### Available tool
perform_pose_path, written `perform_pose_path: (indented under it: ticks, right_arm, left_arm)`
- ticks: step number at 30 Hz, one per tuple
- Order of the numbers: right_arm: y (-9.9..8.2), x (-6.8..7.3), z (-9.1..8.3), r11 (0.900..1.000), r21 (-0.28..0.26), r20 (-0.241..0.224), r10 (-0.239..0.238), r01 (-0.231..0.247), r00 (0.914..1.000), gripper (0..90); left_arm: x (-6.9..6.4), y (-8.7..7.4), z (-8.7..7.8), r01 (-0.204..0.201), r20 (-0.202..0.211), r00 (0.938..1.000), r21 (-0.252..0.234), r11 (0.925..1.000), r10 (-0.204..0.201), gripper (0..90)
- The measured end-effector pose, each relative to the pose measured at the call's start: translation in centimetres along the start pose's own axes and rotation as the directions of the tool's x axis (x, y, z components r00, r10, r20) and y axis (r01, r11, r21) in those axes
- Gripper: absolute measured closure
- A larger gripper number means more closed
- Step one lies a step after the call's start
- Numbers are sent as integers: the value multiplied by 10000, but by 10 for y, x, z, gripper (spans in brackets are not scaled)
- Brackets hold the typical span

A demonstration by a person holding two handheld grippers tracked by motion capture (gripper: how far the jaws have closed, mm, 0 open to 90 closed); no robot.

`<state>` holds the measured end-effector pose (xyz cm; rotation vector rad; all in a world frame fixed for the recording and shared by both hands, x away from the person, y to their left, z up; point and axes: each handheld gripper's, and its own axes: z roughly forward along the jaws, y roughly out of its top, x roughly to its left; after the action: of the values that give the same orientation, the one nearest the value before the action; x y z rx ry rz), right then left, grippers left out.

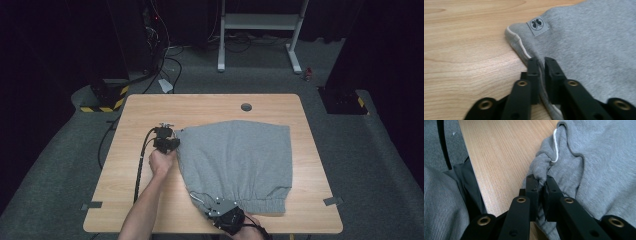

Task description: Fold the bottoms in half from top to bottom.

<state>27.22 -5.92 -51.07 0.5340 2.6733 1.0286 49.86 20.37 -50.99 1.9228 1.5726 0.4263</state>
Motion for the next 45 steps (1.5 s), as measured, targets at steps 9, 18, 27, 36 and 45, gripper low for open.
perform_pose_path:
  ticks: [9,18,27,36,45]
  right_arm:
    - [2,0,-1,9998,53,81,-171,171,9998,853]
    - [4,-1,-5,10000,-86,38,-9,10,10000,856]
    - [18,-4,-7,9988,-451,-190,170,-178,9997,858]
    - [56,1,4,9946,-1022,-998,49,-152,9950,861]
    - [70,7,2,9891,-1474,-1148,-146,-25,9933,861]
  left_arm:
    - [0,10,-11,-537,503,9972,-319,9980,553,873]
    - [-4,35,-32,-351,1124,9925,-1121,9931,478,876]
    - [13,46,-51,188,1195,9928,-1696,9853,16,877]
    - [58,46,-84,805,840,9944,-2069,9751,-643,878]
    - [50,56,-99,477,1382,9903,-2425,9690,-142,876]
